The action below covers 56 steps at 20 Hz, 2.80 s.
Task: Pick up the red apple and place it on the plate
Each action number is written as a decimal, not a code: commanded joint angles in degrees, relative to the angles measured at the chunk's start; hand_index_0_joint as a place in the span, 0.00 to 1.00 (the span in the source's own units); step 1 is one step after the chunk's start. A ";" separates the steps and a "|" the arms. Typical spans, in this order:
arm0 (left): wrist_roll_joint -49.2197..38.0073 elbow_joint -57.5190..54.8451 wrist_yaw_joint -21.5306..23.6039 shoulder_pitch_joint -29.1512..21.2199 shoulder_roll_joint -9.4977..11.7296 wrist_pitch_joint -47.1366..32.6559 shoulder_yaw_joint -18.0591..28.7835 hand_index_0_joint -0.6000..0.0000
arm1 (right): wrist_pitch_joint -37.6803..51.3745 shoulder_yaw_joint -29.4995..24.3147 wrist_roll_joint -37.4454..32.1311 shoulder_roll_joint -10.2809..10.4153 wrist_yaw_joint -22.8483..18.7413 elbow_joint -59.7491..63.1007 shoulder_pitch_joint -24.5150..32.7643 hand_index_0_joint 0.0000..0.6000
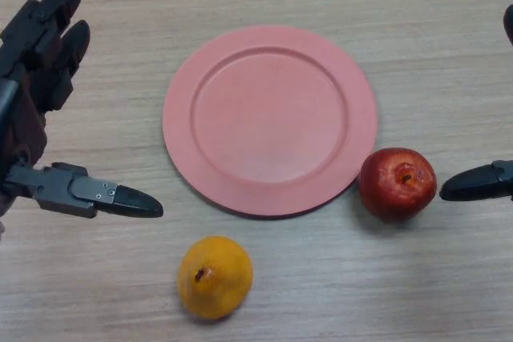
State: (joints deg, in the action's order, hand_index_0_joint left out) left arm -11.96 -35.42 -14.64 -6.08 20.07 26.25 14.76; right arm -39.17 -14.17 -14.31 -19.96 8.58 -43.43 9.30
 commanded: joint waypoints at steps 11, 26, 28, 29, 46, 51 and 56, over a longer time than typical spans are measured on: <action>-7.10 -8.50 1.92 2.25 1.01 0.60 9.10 1.00 | 8.62 2.48 5.20 1.14 0.49 -0.56 -2.17 0.00; -7.69 -8.78 2.23 7.63 -2.37 -6.87 11.91 1.00 | 39.38 13.13 22.30 6.68 -6.51 38.37 -1.57 0.08; -8.15 -8.73 2.41 7.71 -2.41 -7.06 12.16 1.00 | 38.66 13.39 22.98 7.00 -8.09 39.46 -0.91 0.50; -8.49 -8.70 2.50 7.82 -2.43 -7.15 12.35 1.00 | 38.05 13.60 23.42 7.18 -9.12 40.07 -0.51 0.67; -12.26 -8.13 4.91 8.77 -2.13 -13.26 17.86 1.00 | 28.48 31.88 17.06 9.06 -21.23 44.54 23.17 1.00; -13.94 -8.10 4.84 8.95 -1.76 -12.01 18.65 1.00 | 29.59 37.38 14.91 9.07 -26.31 49.31 24.09 0.58; -17.05 -7.95 3.53 7.83 0.73 -9.78 21.71 1.00 | 20.68 35.83 9.93 9.07 -20.96 43.86 25.48 0.00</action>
State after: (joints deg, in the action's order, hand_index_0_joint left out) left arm -28.08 -40.87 -11.05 3.32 17.90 21.51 31.50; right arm -23.62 25.66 -4.33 -10.77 -12.29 4.05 30.86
